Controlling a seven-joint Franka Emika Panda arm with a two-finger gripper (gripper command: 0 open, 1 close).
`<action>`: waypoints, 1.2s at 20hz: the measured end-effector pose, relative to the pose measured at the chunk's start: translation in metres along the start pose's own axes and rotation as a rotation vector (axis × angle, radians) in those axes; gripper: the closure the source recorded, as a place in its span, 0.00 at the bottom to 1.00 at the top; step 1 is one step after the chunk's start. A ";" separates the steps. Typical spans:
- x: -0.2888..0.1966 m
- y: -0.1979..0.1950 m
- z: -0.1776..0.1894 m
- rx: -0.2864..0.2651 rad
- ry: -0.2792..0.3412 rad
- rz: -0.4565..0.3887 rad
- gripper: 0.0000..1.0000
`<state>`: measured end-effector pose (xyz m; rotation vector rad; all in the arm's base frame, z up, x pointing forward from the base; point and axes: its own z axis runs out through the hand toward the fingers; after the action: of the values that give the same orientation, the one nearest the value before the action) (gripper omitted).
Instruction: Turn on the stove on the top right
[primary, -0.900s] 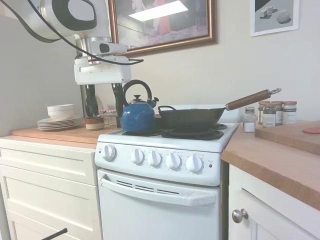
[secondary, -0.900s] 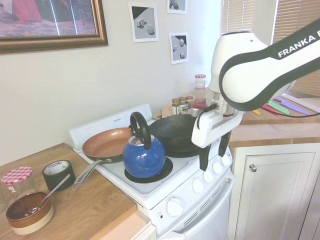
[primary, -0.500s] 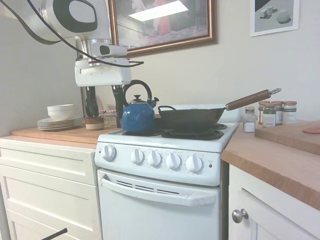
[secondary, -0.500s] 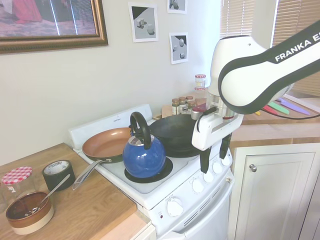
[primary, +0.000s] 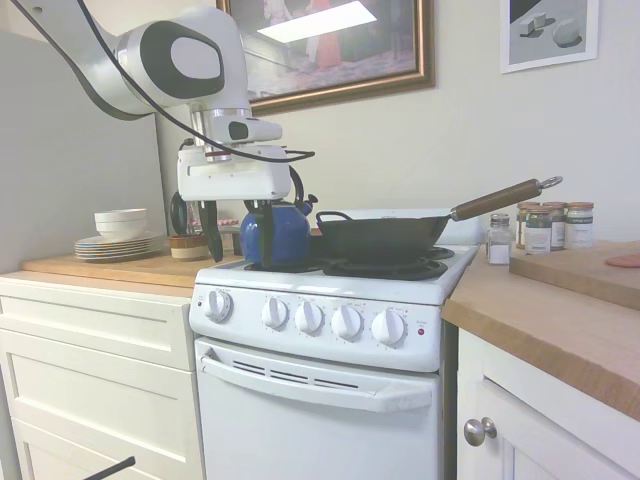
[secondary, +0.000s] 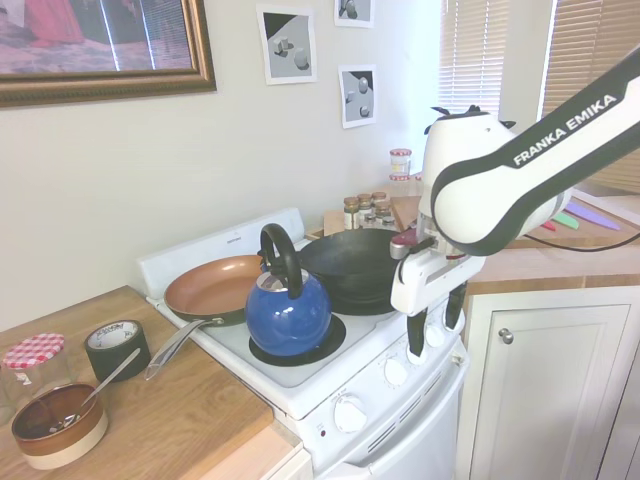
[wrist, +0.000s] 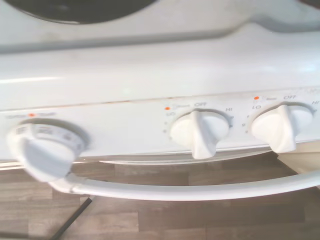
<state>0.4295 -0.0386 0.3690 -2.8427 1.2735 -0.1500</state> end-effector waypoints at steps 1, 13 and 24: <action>0.003 0.000 0.005 -0.005 -0.004 0.002 0.00; 0.057 0.018 0.033 -0.057 -0.018 0.037 0.00; 0.082 0.025 0.067 -0.110 -0.025 0.037 1.00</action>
<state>0.4711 -0.1177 0.3074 -2.8994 1.3694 -0.0451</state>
